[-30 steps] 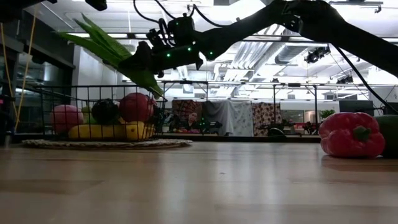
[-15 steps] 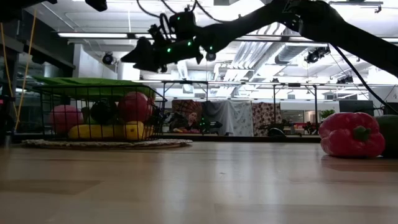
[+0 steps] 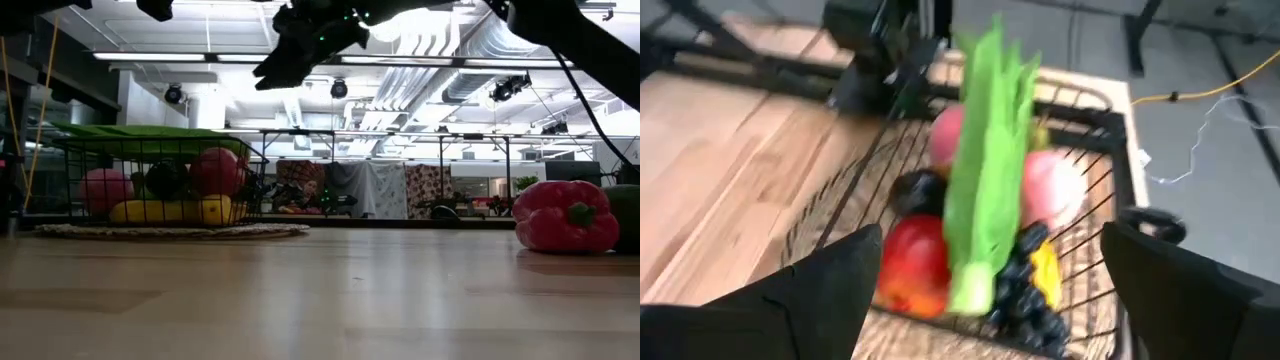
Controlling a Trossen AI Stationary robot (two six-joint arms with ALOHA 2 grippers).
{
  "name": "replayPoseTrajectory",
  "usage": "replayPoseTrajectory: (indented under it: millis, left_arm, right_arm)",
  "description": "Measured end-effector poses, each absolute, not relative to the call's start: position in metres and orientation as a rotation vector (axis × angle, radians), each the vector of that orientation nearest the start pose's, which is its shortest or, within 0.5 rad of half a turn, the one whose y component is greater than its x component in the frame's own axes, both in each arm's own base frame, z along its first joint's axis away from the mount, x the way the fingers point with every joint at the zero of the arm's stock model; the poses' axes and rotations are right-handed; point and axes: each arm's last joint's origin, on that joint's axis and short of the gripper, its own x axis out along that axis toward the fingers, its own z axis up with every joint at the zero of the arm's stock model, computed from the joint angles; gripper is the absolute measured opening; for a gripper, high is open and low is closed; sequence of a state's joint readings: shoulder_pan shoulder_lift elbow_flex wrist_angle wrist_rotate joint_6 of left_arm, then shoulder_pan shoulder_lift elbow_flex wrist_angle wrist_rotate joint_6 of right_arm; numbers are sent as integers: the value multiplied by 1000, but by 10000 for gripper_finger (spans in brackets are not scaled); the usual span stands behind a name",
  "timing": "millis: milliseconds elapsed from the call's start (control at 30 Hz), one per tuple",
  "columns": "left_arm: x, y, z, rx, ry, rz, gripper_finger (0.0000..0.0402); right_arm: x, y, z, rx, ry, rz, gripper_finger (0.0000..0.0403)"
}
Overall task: Build produce basket
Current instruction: Put the red bell pepper into the black wire basket
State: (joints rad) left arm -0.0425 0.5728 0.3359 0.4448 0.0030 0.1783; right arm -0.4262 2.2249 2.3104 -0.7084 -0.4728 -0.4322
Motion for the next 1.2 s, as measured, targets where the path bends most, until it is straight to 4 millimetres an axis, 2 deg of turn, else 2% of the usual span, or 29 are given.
replayPoseTrajectory:
  millis: [167, 267, 400, 500, 633, 733, 867, 967, 1067, 1200]
  left_arm:
    - [145, -6, 266, 170, -198, -6, 392]
    - [145, -5, 264, 161, -171, 7, 392]
    - [145, -5, 261, 149, -141, 6, 392]
    - [143, -5, 262, 128, -148, 5, 392]
    - [140, -5, 263, 112, -151, 4, 392]
    - [137, -5, 264, 102, -152, 3, 392]
    - [136, -5, 266, 101, -172, 4, 392]
    - [136, -5, 267, 130, -191, 9, 392]
    - [136, -4, 269, 148, -202, 26, 392]
    - [136, -4, 270, 147, -216, 44, 392]
  right_arm:
    - [459, -177, 331, -143, 616, 210, 365]
    - [458, -176, 330, -147, 645, 178, 365]
    - [448, -178, 334, -124, 703, 141, 365]
    - [442, -172, 335, -101, 749, 165, 365]
    - [431, -159, 316, -92, 803, 137, 365]
    - [397, -148, 303, -102, 758, 19, 365]
    - [323, -127, 288, -87, 555, -156, 365]
    - [280, -103, 278, -60, 359, -182, 365]
    - [250, -85, 269, -29, 213, -199, 365]
    - [227, -72, 259, -5, 123, -270, 365]
